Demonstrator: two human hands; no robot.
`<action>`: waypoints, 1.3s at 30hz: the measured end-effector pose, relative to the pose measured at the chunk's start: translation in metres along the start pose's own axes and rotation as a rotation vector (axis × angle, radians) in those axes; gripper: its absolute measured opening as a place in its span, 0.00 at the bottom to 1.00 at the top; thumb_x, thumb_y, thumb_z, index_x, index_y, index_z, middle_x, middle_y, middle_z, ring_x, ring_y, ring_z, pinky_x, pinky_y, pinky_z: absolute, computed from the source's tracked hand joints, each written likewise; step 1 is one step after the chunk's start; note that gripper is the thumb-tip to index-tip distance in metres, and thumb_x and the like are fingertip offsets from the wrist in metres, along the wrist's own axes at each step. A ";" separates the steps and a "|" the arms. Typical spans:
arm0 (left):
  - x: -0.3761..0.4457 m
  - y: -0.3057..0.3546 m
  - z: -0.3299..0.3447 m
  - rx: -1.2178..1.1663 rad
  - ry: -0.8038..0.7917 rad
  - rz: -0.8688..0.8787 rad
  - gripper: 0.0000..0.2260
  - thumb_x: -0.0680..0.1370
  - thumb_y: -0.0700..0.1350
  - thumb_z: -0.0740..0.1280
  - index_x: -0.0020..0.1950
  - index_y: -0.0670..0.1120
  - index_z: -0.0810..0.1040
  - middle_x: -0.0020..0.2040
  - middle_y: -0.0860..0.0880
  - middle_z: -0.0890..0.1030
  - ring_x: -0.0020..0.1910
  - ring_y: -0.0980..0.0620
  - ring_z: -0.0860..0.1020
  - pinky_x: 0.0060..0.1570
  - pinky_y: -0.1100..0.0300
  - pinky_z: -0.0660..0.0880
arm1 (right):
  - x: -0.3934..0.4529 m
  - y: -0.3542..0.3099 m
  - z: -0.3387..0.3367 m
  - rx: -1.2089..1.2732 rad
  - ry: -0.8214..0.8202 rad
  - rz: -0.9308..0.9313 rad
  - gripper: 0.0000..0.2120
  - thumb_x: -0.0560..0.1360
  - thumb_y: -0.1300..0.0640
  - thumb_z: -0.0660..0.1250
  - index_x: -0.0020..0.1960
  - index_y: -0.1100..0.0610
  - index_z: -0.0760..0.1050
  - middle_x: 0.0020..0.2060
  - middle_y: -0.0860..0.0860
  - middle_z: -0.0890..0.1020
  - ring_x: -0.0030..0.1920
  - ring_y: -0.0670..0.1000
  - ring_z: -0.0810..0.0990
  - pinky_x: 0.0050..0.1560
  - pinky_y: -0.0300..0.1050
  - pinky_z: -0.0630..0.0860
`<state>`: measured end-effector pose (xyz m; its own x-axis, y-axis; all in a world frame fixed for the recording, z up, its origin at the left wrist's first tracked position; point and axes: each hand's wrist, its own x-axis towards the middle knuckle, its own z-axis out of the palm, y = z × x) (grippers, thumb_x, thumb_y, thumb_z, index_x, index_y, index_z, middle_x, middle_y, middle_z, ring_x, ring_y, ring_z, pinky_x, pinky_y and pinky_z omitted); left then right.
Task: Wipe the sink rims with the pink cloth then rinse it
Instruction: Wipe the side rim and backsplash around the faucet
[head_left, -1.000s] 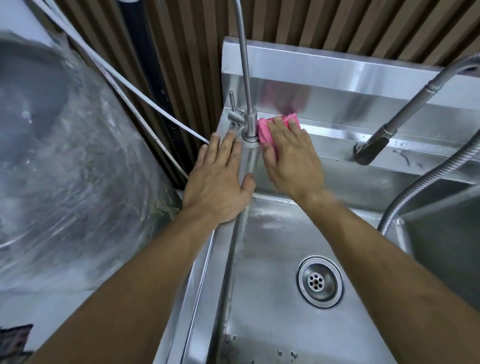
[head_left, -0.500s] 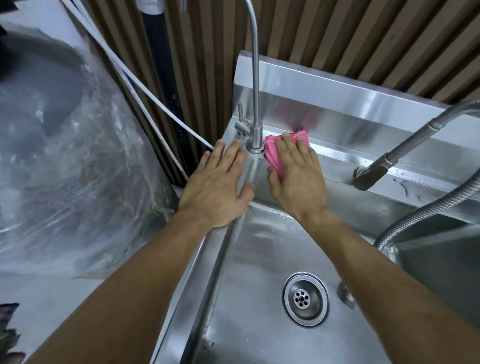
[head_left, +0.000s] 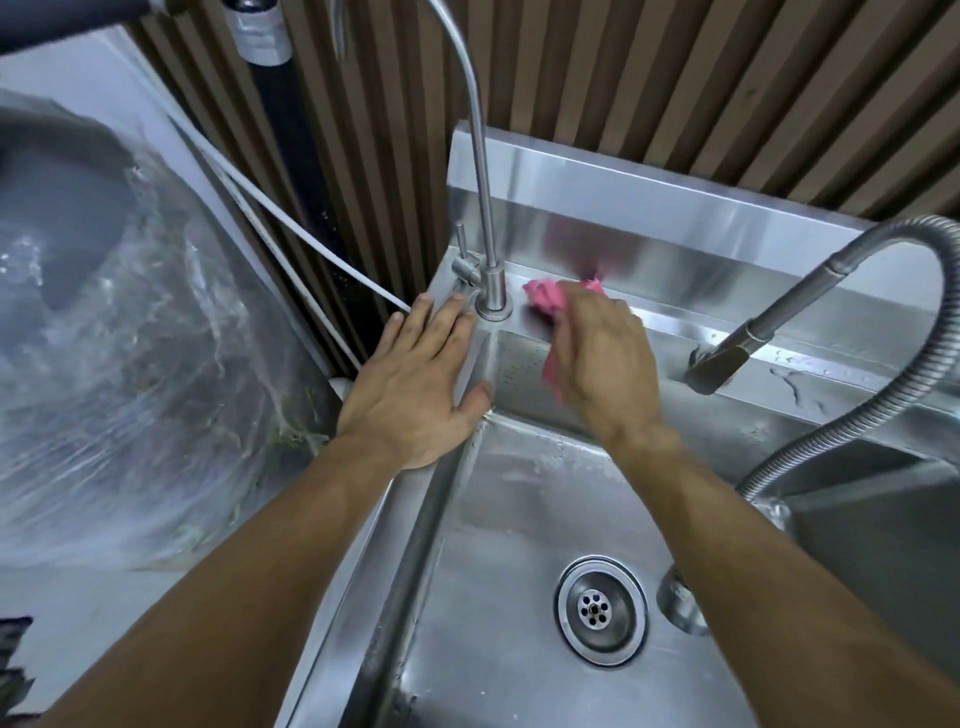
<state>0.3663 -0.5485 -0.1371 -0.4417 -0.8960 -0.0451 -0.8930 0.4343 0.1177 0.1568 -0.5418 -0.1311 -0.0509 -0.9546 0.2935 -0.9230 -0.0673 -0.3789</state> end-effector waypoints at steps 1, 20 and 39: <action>0.000 0.000 0.000 -0.006 0.000 0.000 0.36 0.81 0.64 0.45 0.85 0.48 0.47 0.86 0.52 0.42 0.84 0.47 0.40 0.82 0.48 0.40 | 0.002 -0.002 -0.008 0.157 0.066 0.073 0.18 0.87 0.54 0.53 0.73 0.53 0.74 0.60 0.53 0.83 0.61 0.59 0.79 0.66 0.53 0.72; 0.002 -0.001 0.003 -0.015 0.002 -0.005 0.37 0.80 0.64 0.47 0.85 0.47 0.46 0.86 0.51 0.43 0.84 0.46 0.40 0.82 0.46 0.42 | 0.050 0.022 -0.020 -0.715 -0.113 -0.585 0.31 0.84 0.46 0.52 0.85 0.54 0.51 0.84 0.52 0.53 0.84 0.55 0.49 0.84 0.57 0.48; -0.002 -0.003 0.002 -0.008 -0.013 0.004 0.38 0.79 0.66 0.44 0.85 0.49 0.44 0.85 0.52 0.41 0.84 0.47 0.39 0.82 0.45 0.42 | 0.014 0.018 -0.026 -0.366 -0.422 -0.233 0.33 0.85 0.40 0.50 0.85 0.48 0.43 0.85 0.46 0.46 0.84 0.50 0.40 0.83 0.59 0.36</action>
<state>0.3699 -0.5476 -0.1398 -0.4460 -0.8932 -0.0573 -0.8908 0.4367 0.1256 0.1293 -0.5485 -0.1108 0.2553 -0.9644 -0.0690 -0.9667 -0.2561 0.0018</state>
